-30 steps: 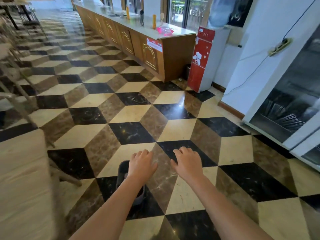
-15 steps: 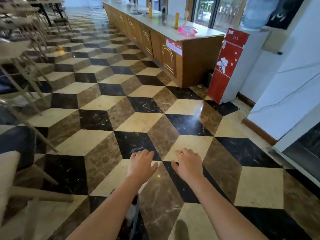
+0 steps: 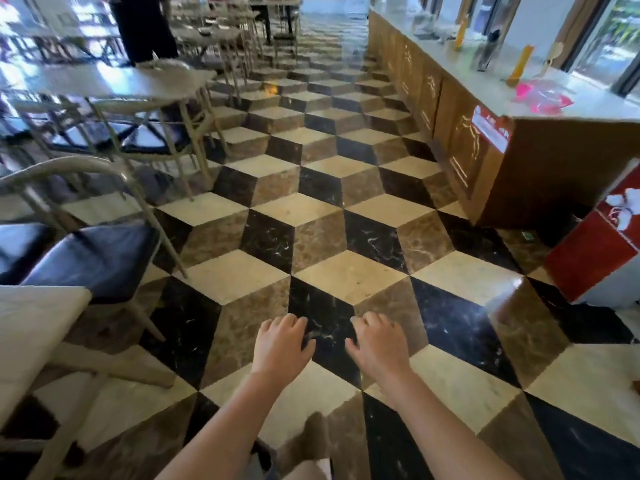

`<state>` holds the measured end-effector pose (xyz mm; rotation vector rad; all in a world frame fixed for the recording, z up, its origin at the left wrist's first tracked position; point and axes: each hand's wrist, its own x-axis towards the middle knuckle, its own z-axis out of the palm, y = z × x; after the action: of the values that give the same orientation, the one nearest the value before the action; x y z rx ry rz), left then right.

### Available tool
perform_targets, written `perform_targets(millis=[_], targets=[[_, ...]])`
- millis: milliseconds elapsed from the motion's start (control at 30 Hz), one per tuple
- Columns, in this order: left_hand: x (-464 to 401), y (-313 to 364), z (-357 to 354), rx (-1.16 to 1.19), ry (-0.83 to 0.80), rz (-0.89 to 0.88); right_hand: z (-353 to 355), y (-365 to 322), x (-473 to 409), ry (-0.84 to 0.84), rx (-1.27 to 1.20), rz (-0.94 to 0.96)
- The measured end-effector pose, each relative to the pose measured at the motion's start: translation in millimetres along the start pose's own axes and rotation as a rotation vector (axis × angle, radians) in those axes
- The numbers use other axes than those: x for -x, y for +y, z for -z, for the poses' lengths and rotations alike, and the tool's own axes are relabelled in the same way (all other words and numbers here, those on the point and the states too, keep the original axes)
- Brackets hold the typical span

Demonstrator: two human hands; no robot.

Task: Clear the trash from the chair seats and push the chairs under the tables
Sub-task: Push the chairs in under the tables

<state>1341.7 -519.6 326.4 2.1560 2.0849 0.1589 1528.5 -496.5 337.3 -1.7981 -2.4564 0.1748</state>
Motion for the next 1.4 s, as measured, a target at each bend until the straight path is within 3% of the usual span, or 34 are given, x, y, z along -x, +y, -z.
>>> perform_targets(millis=[500,900,1167,1400], targets=[[-284.8,-63.8,25.1,0.005,0.007,0.100,26.5,20.8,-302.6,-0.006,0.049,0.115],[-475.4,-166.1,38.9,0.029,0.182,0.410,2.7,-17.2,-587.1,-0.015,0.050,0.429],[-579.8,-235.6,83.9,0.016,0.249,0.682,21.4,-85.9,-758.3,-0.047,0.042,0.693],[-644.3,-324.7,94.5,0.033,0.287,0.801,-5.5,-166.1,-862.4,-0.035,0.042,0.852]])
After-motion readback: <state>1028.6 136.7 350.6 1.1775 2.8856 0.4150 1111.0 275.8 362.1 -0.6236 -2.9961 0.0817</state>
